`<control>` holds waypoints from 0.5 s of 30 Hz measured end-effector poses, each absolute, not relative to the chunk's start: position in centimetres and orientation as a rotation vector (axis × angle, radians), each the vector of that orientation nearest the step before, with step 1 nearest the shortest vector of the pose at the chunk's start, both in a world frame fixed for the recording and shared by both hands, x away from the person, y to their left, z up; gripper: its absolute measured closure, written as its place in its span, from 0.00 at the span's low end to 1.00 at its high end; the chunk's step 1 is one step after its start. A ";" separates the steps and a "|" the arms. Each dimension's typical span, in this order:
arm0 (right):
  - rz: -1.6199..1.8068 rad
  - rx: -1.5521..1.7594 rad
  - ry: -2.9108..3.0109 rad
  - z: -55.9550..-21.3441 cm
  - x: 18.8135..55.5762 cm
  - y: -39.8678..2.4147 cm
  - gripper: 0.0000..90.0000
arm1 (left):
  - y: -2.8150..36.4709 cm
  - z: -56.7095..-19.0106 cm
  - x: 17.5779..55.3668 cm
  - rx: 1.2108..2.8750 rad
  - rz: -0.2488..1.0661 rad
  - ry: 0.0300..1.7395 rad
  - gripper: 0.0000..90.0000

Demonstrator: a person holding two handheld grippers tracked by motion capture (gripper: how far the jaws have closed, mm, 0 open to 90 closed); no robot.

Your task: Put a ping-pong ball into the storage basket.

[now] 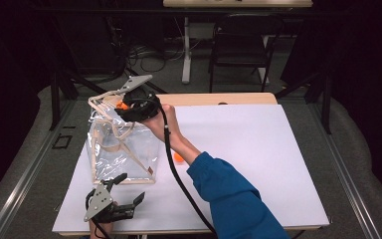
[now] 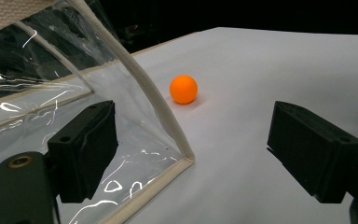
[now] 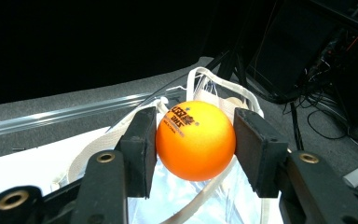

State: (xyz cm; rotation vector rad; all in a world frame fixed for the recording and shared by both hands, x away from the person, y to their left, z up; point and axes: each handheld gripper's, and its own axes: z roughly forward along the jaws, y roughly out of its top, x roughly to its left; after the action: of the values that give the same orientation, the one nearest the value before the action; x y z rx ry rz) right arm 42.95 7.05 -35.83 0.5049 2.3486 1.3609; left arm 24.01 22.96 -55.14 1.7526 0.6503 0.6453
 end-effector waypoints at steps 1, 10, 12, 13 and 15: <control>1.361 0.502 2.351 -35.8 42.9 7.1 0.57 | 23.0 -55.1 24.0 1.752 0.644 0.652 0.18; 1.342 0.502 2.383 -36.1 43.1 7.4 0.57 | 22.9 -55.2 24.0 1.752 0.641 0.650 0.18; 1.330 0.500 2.403 -36.2 43.1 7.6 0.57 | 22.9 -55.2 24.0 1.750 0.640 0.652 0.18; 1.321 0.499 2.413 -36.3 43.1 7.7 0.57 | 22.9 -55.2 24.0 1.750 0.640 0.652 0.18; 1.291 0.490 2.445 -36.4 43.1 7.9 0.57 | 22.9 -55.2 24.0 1.752 0.641 0.649 0.18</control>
State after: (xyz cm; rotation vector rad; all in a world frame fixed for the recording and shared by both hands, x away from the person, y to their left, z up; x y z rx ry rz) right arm 43.10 7.93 -36.37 0.4899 2.4446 1.2909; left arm 24.03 22.94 -55.16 1.7520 0.6492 0.6411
